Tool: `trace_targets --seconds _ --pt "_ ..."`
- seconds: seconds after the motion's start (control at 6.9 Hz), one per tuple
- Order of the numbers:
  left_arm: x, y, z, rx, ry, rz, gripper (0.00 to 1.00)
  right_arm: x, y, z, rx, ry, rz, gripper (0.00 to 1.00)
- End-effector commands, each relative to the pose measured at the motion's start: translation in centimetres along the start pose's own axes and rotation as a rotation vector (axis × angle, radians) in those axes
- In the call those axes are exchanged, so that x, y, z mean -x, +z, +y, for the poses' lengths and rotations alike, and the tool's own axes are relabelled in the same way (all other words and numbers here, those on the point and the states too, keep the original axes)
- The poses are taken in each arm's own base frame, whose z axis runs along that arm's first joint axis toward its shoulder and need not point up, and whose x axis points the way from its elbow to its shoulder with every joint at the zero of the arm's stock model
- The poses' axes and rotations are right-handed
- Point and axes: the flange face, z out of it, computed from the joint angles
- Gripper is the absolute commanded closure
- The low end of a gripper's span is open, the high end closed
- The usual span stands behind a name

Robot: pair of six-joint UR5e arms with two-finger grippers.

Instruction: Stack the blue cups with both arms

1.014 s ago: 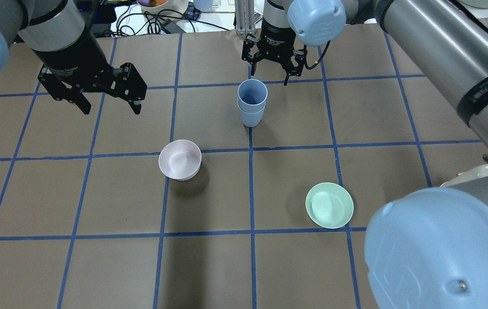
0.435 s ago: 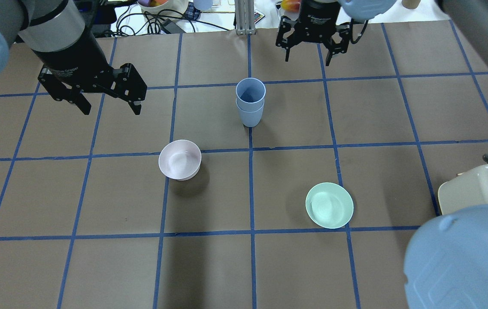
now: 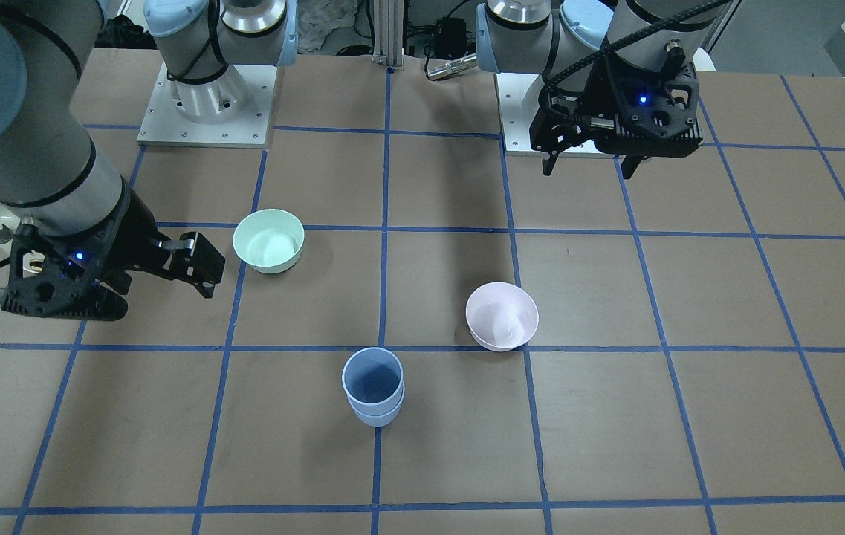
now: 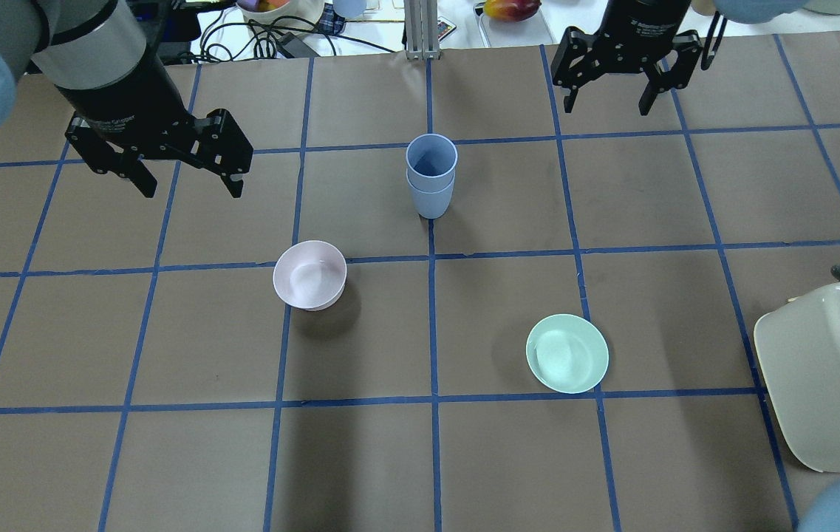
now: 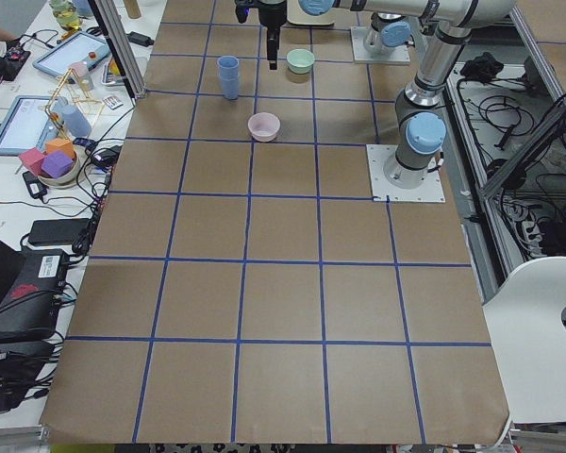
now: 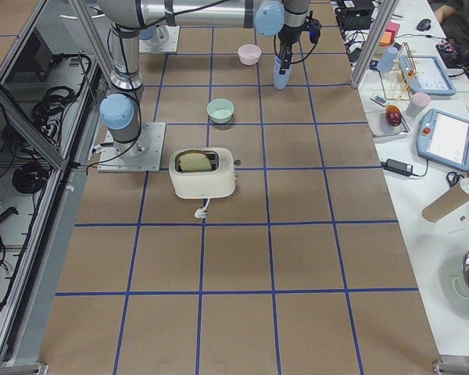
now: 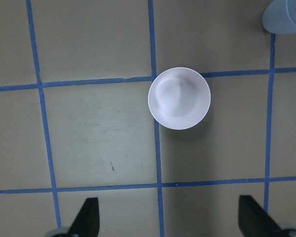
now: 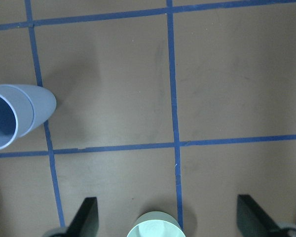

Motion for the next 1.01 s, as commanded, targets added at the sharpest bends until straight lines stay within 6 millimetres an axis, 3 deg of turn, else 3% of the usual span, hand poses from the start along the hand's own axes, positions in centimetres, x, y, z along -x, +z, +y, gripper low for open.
trace_targets --seconds 0.0,0.87 --pt "0.00 0.00 0.00 0.000 0.000 0.000 0.00 -1.00 0.07 5.16 -0.008 0.006 0.000 0.00" --pt "0.00 0.15 -0.05 0.003 0.000 0.000 0.00 -1.21 -0.34 5.20 -0.014 0.015 0.031 0.00"
